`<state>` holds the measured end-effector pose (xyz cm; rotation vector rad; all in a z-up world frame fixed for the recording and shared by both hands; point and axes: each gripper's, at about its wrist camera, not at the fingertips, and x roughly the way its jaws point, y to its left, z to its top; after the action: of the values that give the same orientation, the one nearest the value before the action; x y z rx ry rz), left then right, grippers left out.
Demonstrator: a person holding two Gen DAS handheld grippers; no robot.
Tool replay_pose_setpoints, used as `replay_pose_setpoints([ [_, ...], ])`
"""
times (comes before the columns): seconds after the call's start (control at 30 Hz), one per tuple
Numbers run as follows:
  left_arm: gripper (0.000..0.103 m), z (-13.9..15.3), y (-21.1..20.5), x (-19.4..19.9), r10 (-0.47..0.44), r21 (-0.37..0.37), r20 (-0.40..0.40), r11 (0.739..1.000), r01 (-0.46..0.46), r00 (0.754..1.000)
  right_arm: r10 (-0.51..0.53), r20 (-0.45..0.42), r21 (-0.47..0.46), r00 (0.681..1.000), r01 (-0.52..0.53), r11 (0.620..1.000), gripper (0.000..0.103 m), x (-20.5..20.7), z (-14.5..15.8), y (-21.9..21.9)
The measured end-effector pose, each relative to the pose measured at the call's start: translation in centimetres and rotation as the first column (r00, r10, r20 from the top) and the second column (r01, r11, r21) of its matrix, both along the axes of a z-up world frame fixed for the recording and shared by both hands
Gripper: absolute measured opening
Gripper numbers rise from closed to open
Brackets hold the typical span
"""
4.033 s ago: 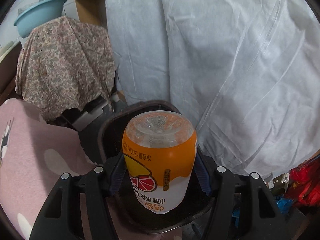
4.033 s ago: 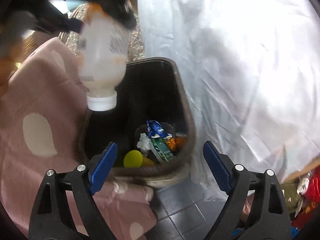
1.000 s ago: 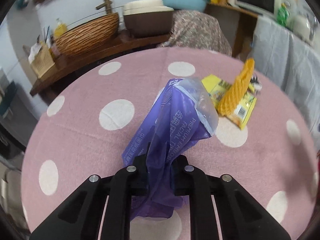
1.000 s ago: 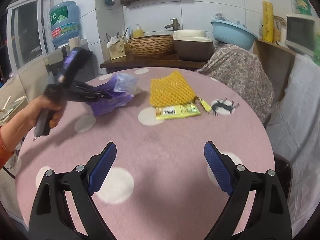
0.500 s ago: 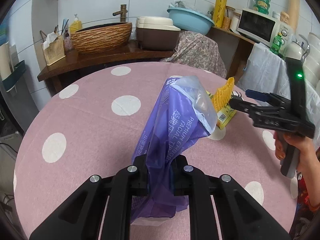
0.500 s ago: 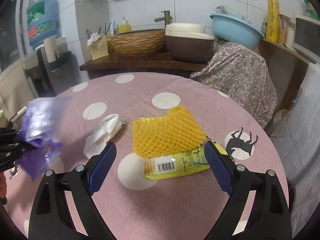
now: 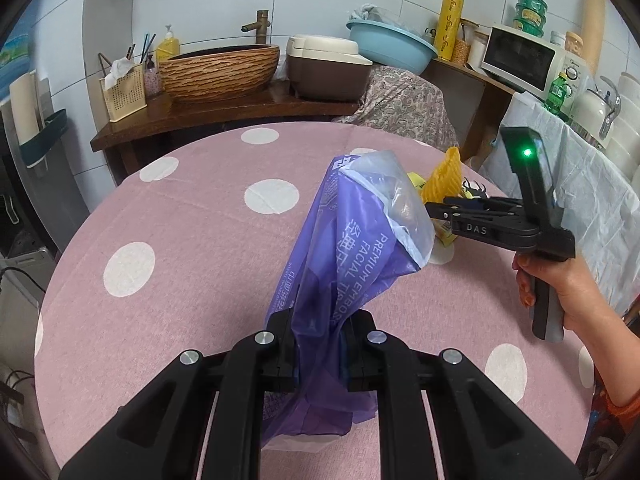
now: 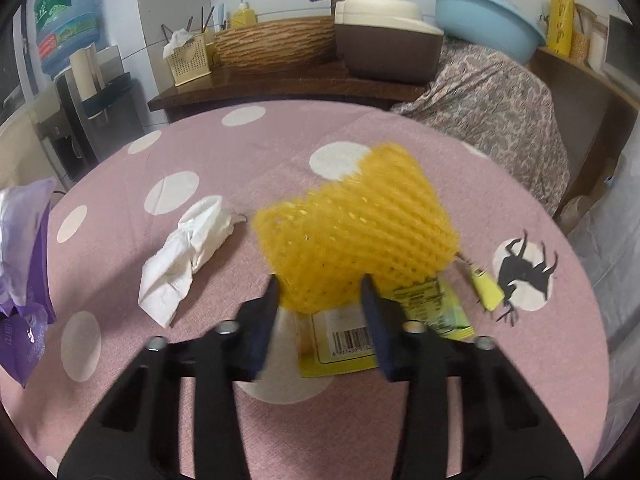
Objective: Collect trash
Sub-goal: 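Grasp the yellow foam net with the right tool while the left tool holds the bag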
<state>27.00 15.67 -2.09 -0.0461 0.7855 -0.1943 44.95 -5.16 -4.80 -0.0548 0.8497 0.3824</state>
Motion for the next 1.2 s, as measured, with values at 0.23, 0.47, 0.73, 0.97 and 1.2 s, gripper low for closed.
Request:
replay_pose_setpoints([
  [0.23,0.013,0.3,-0.3,-1.1,0.004,0.016,0.014,1.000,-0.004,1.000,0.036,0.060,0.033,0.998,-0.038,0.999,0.008,-2.2,0.7,-0.1],
  [0.47,0.013,0.9,-1.1,-2.1,0.010,0.000,0.031,1.000,-0.010,0.999,0.077,0.131,0.070,0.988,-0.087,0.994,0.008,-5.7,3.0,-1.1],
  [0.73,0.013,1.6,-3.6,-3.7,-0.005,-0.031,0.058,0.999,0.006,0.998,0.094,0.203,0.159,0.975,-0.127,0.979,0.008,-11.2,6.0,-4.6],
  [0.97,0.013,2.1,-8.2,-4.5,-0.066,-0.043,0.075,0.997,0.069,0.995,0.100,0.256,0.187,0.961,-0.151,0.971,0.008,-16.9,7.2,-8.7],
  [1.2,0.013,2.4,-13.8,-4.2,-0.158,-0.048,0.087,0.986,0.163,0.984,0.052,0.276,0.209,0.960,-0.113,0.971,0.008,-20.8,6.9,-14.1],
])
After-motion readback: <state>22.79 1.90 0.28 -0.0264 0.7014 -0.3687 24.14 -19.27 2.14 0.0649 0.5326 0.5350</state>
